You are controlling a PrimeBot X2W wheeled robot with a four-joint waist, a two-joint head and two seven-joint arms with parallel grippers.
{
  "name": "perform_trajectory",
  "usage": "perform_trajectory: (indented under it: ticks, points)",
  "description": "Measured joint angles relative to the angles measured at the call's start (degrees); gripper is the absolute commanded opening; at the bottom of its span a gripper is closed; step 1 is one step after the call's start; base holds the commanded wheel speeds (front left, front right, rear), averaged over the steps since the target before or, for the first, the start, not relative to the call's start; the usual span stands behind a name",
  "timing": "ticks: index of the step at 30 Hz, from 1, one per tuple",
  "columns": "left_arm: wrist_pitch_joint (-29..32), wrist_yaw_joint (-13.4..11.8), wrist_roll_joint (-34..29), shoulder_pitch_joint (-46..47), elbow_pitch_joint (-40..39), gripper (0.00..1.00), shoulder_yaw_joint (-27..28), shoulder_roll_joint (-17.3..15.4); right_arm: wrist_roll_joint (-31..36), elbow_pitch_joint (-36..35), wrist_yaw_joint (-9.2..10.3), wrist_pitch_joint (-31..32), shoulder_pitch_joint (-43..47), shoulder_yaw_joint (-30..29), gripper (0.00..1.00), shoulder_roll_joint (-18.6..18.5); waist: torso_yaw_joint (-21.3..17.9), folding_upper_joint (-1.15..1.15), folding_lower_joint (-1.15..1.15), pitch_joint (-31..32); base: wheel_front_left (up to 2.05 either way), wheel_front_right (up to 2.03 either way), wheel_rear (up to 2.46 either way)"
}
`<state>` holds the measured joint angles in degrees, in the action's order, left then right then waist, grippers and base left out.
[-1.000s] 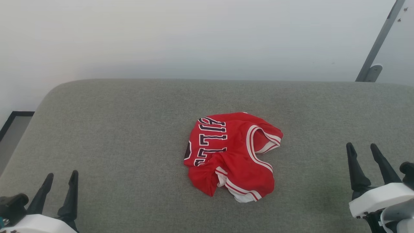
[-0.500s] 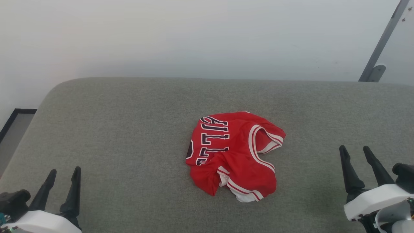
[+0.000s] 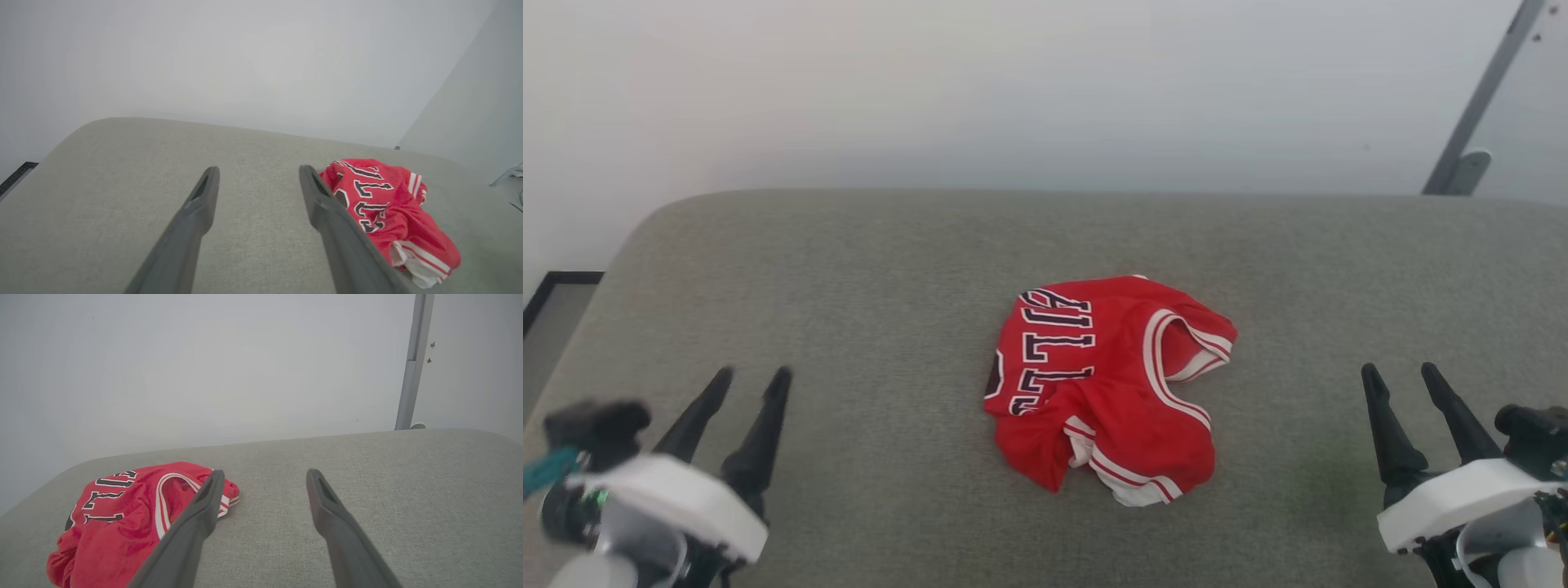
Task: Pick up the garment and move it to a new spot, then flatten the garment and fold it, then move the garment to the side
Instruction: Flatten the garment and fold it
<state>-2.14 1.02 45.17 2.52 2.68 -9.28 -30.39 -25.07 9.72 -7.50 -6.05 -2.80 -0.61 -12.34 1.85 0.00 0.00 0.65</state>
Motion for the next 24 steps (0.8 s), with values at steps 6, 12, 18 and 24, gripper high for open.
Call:
perform_trajectory:
  ticks: [6,12,18,24]
  points:
    - [7.9,1.6,1.8,6.5,-2.6,1.0,-2.8,-1.1,-0.2,0.2,0.0,-0.2,-1.9,1.3,1.0,-0.3,-2.1,0.0,0.0,-1.6,0.0,0.0,0.0]
    - [14.8,2.9,3.0,13.8,-3.1,1.0,-5.5,-2.1,-0.3,0.6,0.0,-1.0,-4.8,2.8,1.0,-0.2,-5.6,0.0,0.0,-4.1,0.0,0.0,0.0]
    - [22.4,3.2,3.5,20.3,-1.9,1.0,-9.2,-2.5,-1.2,2.1,0.0,-2.4,-7.4,4.2,1.0,-0.4,-9.5,0.0,0.0,-7.0,0.0,0.0,0.0]
    - [30.0,3.2,3.3,25.8,1.1,1.0,-13.1,-1.9,-2.0,3.8,0.0,-4.1,-9.5,5.4,1.0,-0.4,-12.7,0.0,0.0,-10.0,0.0,0.0,0.0]
